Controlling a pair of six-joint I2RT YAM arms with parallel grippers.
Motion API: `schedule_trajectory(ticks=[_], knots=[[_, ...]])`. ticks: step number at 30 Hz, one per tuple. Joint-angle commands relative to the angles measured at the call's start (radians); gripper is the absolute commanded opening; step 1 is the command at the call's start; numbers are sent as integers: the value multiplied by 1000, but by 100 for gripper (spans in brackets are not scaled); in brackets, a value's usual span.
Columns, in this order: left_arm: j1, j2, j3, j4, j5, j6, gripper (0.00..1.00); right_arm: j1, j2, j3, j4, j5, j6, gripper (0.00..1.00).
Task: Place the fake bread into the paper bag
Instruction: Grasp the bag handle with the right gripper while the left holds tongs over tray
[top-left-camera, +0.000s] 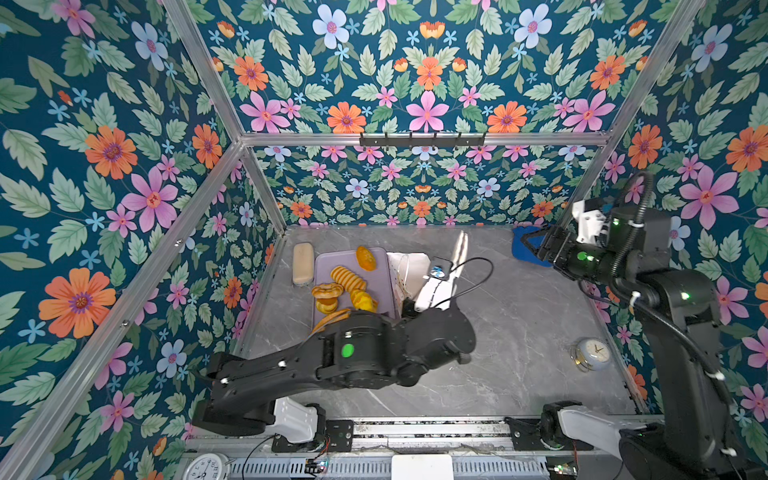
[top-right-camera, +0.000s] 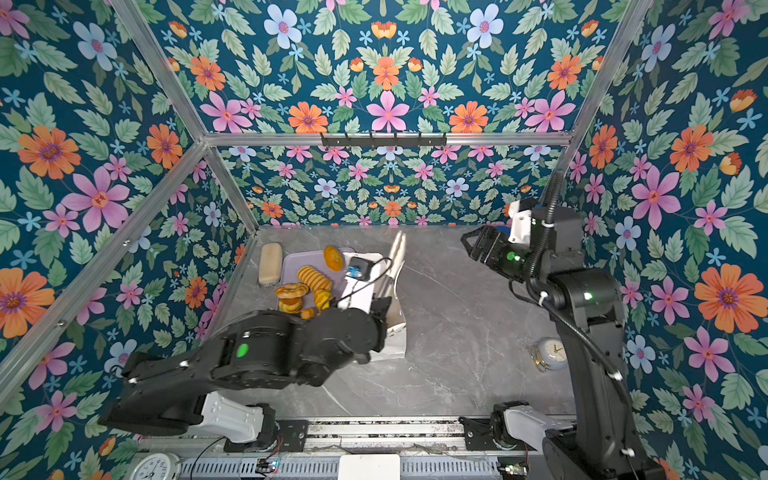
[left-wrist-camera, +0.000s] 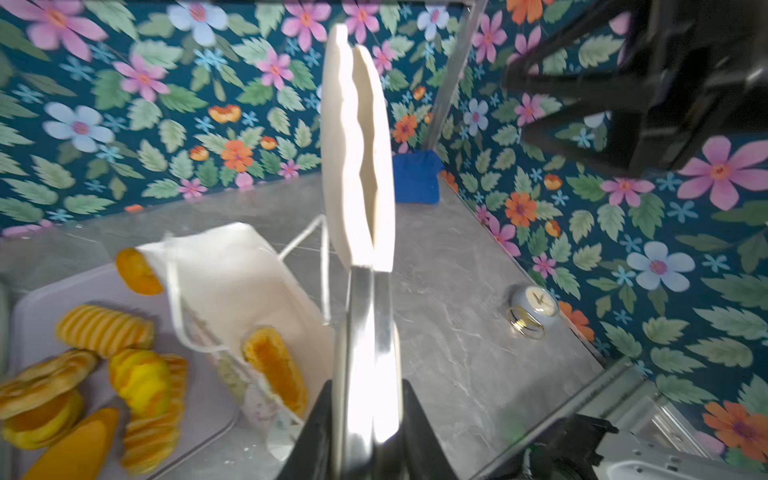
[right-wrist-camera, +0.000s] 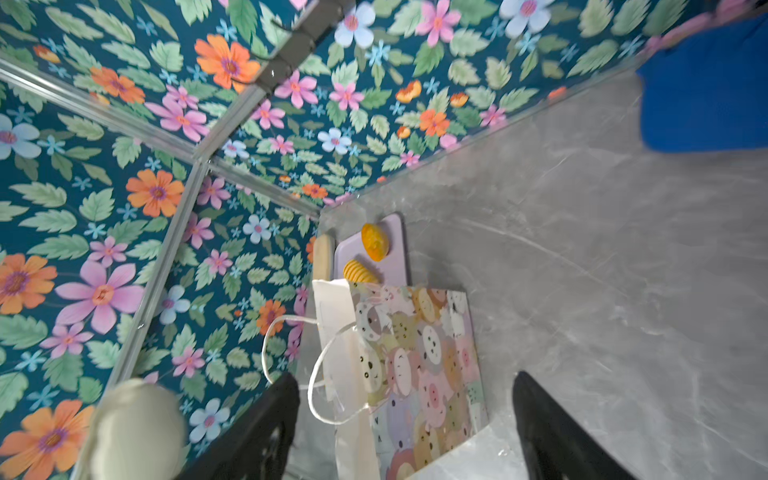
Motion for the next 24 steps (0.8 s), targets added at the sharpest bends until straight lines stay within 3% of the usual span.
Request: schedule_trajectory(ticks=[1, 4, 8, 13, 17, 24], knots=[[17, -50, 14, -112, -148, -33, 19, 19, -8, -44, 62, -168, -13, 81], [102, -98, 8, -152, -138, -34, 19, 95, -22, -84, 92, -167, -18, 84], [326, -169, -73, -91, -1, 34, 20, 258, 2, -113, 94, -153, -39, 85], [574, -201, -160, -54, 125, 120, 22, 442, 27, -140, 56, -41, -72, 86], [713, -200, -231, -12, 242, 182, 22, 494, 60, -156, 21, 54, -75, 86], [990, -249, -419, 113, 559, 244, 18, 566, 163, -126, 21, 129, -106, 82]])
